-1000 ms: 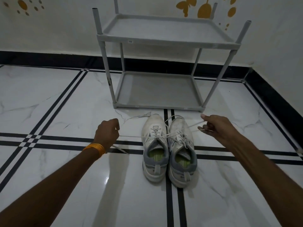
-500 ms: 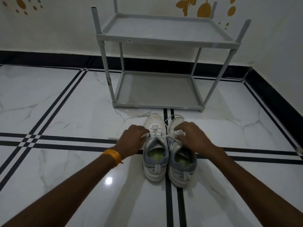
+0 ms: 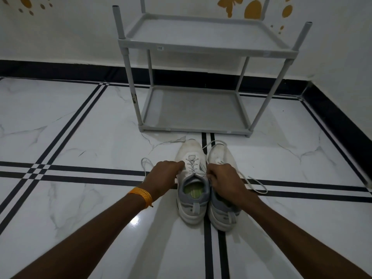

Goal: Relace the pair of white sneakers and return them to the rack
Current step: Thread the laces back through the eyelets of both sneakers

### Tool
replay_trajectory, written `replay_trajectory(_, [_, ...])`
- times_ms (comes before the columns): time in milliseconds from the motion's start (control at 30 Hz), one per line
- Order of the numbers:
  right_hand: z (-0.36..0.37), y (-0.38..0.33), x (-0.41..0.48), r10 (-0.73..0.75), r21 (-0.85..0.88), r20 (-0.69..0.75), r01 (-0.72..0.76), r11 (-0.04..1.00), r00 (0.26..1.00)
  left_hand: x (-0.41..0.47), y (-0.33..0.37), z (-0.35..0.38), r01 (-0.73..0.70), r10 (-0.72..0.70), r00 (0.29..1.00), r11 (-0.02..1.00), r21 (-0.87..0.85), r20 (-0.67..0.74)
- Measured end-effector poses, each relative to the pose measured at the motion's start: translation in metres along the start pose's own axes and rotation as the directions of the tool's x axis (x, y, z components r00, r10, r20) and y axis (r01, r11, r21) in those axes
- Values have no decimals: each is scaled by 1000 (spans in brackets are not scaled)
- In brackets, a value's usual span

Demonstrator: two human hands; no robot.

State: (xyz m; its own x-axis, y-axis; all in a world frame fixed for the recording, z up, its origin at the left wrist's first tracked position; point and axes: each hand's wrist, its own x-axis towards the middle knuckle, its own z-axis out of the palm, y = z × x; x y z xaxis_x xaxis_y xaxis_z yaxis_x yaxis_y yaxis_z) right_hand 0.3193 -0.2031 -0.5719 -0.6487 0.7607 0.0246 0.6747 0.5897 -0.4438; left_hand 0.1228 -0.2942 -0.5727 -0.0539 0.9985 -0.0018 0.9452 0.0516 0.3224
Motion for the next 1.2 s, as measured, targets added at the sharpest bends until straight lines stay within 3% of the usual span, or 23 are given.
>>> replay_trajectory(133, [1,-1,2,26,23,32,-27,999,999,-4,3,1,-13,13,1000,1000,4,-27])
replay_trajectory(267, [-18,-1,1,11,100,99,-21,995,995,1,3,-1,72,-71,997,997,17,-25])
replay_trajectory(333, [-33,-5,1,13,267,126,-46,963,992,3,5,-8,150,-155,987,984,-95,-48])
replay_trajectory(367, [-40,-8,1,40,424,144,-99,900,989,3,7,-15,200,-219,975,945,-257,-46])
replay_trajectory(467, [-49,-22,6,121,795,177,-214,568,977,11,19,-34,259,-350,935,579,-773,51])
replay_trajectory(533, [-45,-32,10,138,906,209,-245,346,968,16,27,-38,204,-341,937,354,-913,77])
replay_trajectory(567, [-41,-36,12,151,928,207,-243,283,967,16,32,-37,178,-341,937,261,-949,82])
replay_trajectory(633, [-34,-42,16,204,937,166,-219,272,965,15,39,-30,132,-372,926,157,-979,65])
replay_trajectory(833, [-24,-43,18,307,899,85,-206,386,948,17,35,-11,78,-480,873,324,-943,-92])
replay_trajectory(933, [-23,-42,19,279,909,131,-228,350,951,18,33,-9,59,-435,890,406,-912,-135])
replay_trajectory(1200, [-28,-35,24,180,877,188,-248,411,965,21,36,-11,2,-302,932,558,-830,-200])
